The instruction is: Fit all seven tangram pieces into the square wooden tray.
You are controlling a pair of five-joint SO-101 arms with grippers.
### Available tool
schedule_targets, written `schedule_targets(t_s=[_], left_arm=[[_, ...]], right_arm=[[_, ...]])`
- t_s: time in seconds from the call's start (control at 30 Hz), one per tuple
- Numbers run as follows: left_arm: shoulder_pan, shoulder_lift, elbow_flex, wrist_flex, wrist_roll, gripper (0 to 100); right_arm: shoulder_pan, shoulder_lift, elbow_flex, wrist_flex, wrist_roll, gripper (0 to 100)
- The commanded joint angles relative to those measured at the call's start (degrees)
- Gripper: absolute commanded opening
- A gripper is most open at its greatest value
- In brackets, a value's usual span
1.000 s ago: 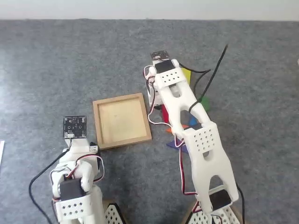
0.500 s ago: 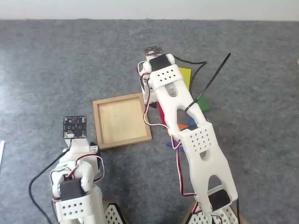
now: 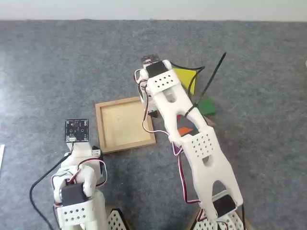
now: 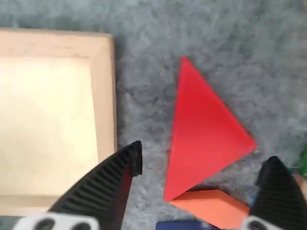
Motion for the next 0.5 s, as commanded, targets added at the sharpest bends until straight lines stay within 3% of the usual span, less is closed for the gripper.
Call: schedule_targets(t_s=[0.0, 0.47], left_arm=[[0.09, -1.05, -0.66, 0.18, 0.0, 8], [0.09, -1.05, -0.66, 0.18, 0.0, 8]], right_arm=[[1.71, -2.33, -0.44, 2.33, 2.29, 39.8], [4.97, 6.37, -1.85, -0.57, 4.04, 39.7]])
